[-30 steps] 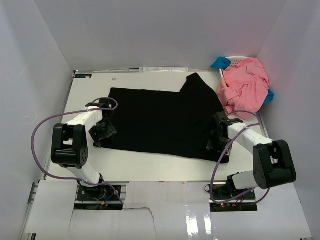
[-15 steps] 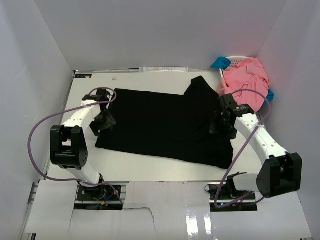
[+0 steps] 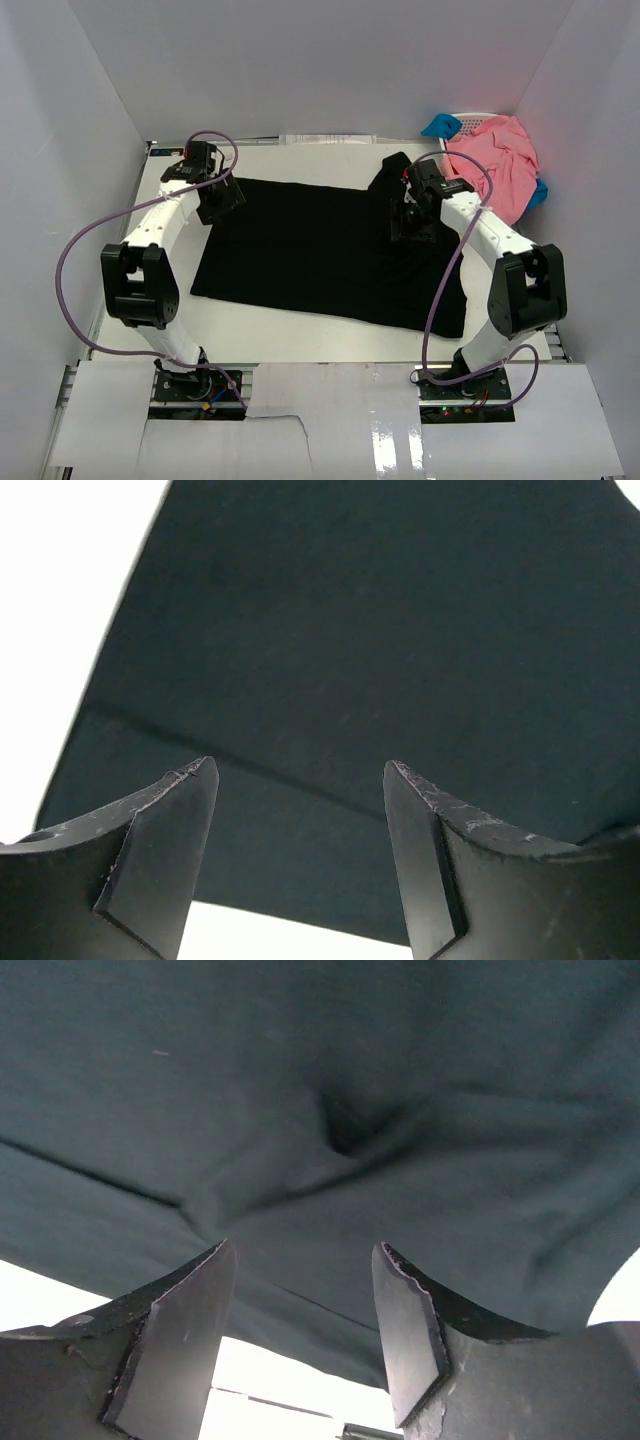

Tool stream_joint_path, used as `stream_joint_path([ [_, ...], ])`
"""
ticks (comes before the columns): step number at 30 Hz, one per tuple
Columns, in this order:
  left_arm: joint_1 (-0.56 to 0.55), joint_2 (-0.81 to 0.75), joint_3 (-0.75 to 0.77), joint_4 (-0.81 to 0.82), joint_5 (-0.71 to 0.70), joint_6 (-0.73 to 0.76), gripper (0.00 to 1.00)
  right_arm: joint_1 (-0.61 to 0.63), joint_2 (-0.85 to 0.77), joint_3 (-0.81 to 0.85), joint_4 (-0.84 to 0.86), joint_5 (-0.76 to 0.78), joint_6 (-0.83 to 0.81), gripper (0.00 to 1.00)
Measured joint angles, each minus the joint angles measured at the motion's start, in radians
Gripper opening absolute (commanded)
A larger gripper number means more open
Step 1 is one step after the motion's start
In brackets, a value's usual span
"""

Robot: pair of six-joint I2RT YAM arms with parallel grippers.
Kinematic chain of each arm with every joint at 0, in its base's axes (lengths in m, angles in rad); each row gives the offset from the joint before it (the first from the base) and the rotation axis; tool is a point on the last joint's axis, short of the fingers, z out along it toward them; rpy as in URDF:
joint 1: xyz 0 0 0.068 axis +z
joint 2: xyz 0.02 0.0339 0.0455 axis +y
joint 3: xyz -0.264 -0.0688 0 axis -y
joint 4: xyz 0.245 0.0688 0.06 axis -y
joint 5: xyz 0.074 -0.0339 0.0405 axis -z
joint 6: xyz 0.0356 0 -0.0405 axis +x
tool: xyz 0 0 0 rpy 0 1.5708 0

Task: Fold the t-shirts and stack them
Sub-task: Fold the flattened tshirt in 1/3 of the way

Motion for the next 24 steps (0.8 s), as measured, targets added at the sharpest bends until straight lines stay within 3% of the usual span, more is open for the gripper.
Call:
stream_joint_path([
  [10,-0.034,0.227,0.088,0.069,0.102,0.037,0.78,0.095,0.141,0.084,0.034,-0.066,-0.006,0.61],
  [24,-0.052,0.267,0.087,0.089,0.089,0.083,0.77,0.099,0.289,0.091,0.048,-0.019,-0.005,0.58],
])
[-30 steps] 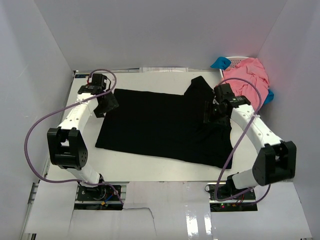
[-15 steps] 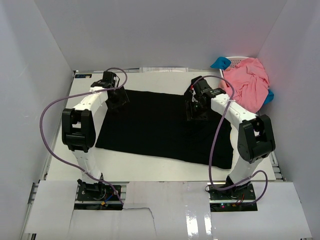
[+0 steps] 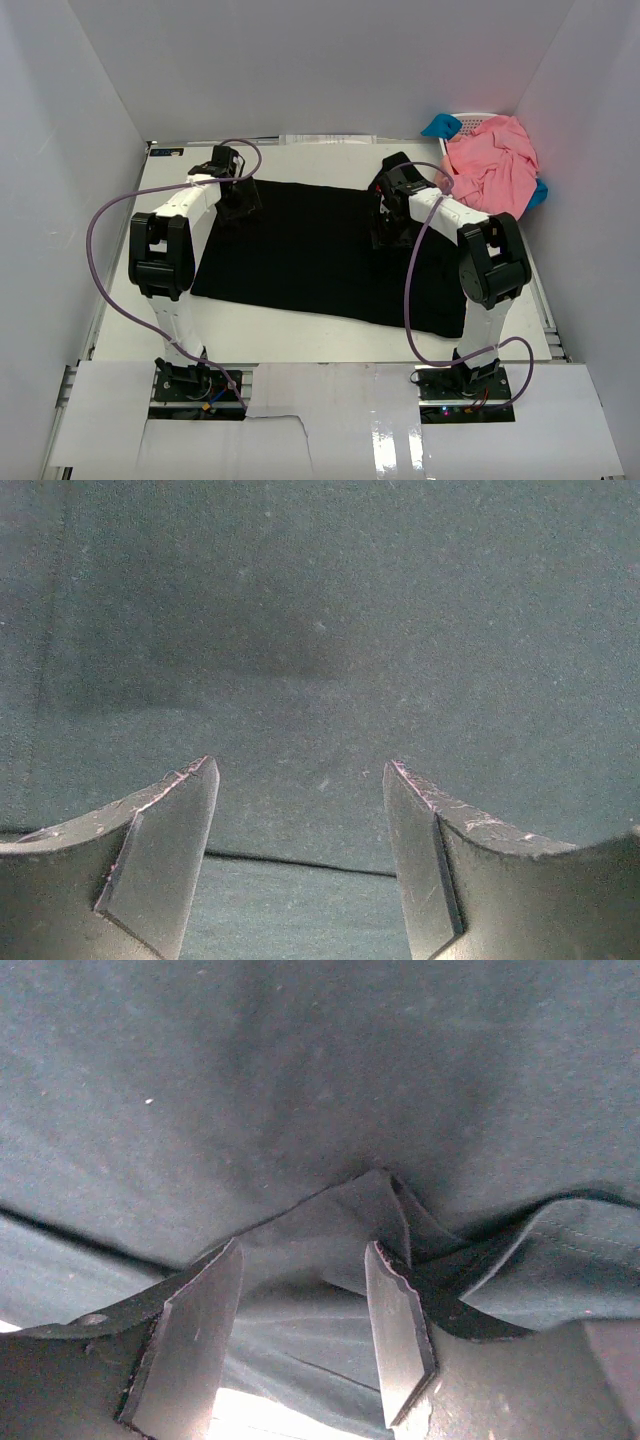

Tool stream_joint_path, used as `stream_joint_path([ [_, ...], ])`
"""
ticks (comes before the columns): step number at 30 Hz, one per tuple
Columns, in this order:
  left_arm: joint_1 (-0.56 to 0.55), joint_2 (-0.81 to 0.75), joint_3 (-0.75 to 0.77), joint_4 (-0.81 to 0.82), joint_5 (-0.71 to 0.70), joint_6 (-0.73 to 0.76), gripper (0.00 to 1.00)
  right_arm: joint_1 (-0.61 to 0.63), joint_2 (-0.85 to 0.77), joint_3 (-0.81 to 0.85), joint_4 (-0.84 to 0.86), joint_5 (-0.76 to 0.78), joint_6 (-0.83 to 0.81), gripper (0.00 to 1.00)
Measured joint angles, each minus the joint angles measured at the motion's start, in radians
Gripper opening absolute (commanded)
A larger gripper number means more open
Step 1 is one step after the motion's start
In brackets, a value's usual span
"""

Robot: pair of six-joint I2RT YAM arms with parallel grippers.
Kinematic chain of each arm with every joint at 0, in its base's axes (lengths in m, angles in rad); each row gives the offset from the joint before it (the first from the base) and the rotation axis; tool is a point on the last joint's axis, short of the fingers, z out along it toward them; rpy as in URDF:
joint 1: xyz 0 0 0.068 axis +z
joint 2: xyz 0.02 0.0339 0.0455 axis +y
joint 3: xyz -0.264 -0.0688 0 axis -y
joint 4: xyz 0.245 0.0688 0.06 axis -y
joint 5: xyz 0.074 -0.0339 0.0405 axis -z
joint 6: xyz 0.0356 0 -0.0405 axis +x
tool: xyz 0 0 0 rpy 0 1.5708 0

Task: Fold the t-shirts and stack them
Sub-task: Fold the flattened tshirt in 1/3 of the way

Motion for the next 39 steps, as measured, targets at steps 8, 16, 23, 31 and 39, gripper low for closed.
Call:
stream_joint_path([
  [8,0.000,0.000,-0.025,0.017,-0.012,0.009,0.77,0.000,0.009,0.000,0.007,0.067,0.005,0.52],
  [16,0.000,0.000,-0.056,0.026,-0.014,0.013,0.77,0.000,0.036,0.001,0.010,0.128,0.008,0.45],
  [23,0.000,-0.001,-0.079,0.032,-0.014,0.017,0.77,0.000,0.053,0.002,0.027,0.145,0.010,0.22],
  [31,0.000,-0.001,-0.085,0.033,-0.014,0.019,0.77,0.000,0.055,0.002,0.034,0.143,0.015,0.08],
  [39,-0.010,-0.001,-0.085,0.047,-0.015,0.019,0.77,0.000,0.046,0.002,0.064,0.110,0.015,0.08],
])
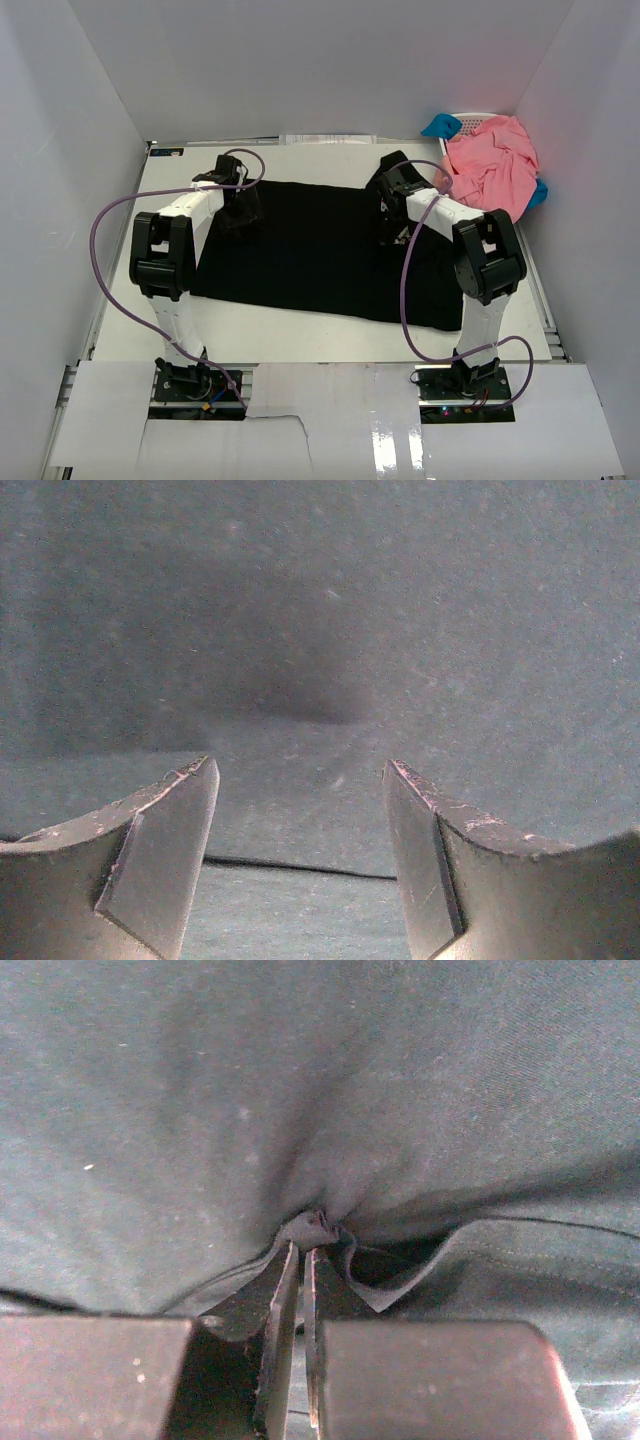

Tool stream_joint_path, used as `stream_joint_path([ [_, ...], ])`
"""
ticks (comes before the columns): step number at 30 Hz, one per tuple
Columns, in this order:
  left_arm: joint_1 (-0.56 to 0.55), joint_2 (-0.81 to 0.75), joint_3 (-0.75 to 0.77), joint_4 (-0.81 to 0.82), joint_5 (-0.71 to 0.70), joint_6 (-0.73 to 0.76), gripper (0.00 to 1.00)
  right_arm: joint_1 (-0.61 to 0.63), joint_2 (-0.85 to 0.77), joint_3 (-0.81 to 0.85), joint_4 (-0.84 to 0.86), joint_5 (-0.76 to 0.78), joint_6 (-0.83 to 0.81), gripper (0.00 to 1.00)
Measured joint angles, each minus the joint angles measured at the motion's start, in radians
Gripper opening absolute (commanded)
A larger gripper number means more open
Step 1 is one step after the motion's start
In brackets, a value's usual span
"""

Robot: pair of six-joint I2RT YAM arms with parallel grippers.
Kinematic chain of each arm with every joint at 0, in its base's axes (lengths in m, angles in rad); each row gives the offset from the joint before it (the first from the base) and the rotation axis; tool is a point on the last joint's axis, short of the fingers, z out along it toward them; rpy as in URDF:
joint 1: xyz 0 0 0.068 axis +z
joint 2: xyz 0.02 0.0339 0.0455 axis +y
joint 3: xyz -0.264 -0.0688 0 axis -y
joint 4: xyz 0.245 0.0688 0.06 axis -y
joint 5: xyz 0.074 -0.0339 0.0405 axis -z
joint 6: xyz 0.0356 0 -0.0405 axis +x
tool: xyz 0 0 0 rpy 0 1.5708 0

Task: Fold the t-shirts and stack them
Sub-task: Fold the flattened tshirt in 1/3 of the way

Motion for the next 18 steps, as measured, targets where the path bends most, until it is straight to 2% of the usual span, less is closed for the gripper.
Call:
stream_joint_path([
  [8,-0.009,0.000,-0.010,0.003,0.000,0.000,0.77,0.005,-0.026,0.000,0.089,-0.113,0.000,0.10],
  [9,-0.009,0.000,-0.011,0.002,-0.001,0.000,0.77,0.008,-0.028,0.000,0.101,-0.120,0.000,0.15],
  [14,-0.011,0.000,-0.011,0.003,-0.005,0.000,0.77,0.013,-0.030,0.000,0.105,-0.106,0.000,0.21],
  [18,-0.012,0.000,-0.011,0.003,-0.009,0.002,0.77,0.013,-0.030,0.000,0.102,-0.087,0.000,0.36],
])
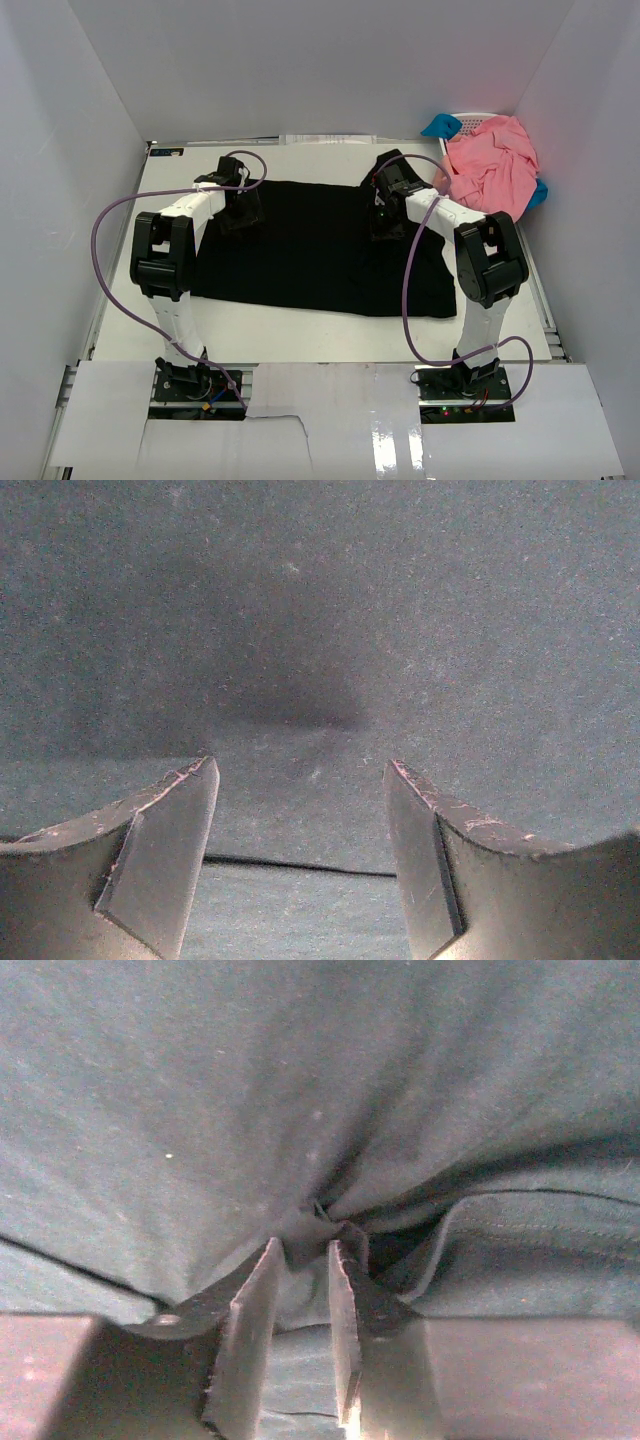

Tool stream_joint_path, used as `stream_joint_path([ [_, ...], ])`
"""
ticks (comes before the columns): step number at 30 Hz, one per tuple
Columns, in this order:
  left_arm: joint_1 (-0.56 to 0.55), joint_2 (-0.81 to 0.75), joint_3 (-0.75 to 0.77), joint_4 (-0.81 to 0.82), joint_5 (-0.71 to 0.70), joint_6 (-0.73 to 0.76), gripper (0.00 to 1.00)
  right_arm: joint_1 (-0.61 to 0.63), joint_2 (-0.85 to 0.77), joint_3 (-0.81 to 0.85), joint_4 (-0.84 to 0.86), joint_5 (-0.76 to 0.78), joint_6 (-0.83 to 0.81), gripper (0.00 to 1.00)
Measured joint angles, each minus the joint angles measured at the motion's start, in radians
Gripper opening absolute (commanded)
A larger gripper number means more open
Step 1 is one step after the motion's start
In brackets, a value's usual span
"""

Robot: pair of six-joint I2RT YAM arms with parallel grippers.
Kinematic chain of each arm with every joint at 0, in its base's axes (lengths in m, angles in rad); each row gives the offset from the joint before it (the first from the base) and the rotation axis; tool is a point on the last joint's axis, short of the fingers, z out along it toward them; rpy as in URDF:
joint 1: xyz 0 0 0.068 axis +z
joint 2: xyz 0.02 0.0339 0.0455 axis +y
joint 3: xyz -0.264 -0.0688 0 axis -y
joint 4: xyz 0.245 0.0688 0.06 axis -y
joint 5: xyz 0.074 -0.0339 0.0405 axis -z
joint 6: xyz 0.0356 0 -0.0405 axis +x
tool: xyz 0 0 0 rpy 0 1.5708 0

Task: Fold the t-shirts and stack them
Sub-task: Fold the flattened tshirt in 1/3 of the way

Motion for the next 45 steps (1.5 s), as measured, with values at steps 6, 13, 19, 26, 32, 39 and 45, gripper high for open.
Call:
stream_joint_path([
  [6,0.000,0.000,-0.007,0.001,-0.048,0.012,0.77,0.000,0.002,-0.003,-0.018,0.064,-0.001,0.54],
  [13,-0.002,0.039,-0.003,-0.007,-0.163,0.010,0.77,0.000,-0.005,-0.060,-0.004,0.114,-0.008,0.63],
  [19,0.016,0.042,-0.004,-0.004,-0.183,-0.013,0.77,0.000,-0.013,-0.080,0.017,0.124,-0.004,0.63],
  [26,0.070,0.017,-0.044,0.019,-0.200,-0.032,0.78,0.000,-0.014,-0.076,0.017,0.117,-0.003,0.63],
  [32,0.081,0.013,-0.049,0.023,-0.201,-0.039,0.77,0.000,0.008,-0.005,0.008,0.050,-0.003,0.63],
  [39,0.080,0.013,-0.049,0.023,-0.201,-0.039,0.77,0.014,0.017,0.104,0.003,-0.012,-0.003,0.62],
  [45,0.076,0.013,-0.049,0.023,-0.208,-0.036,0.77,0.025,0.050,0.131,-0.016,-0.013,0.003,0.51],
])
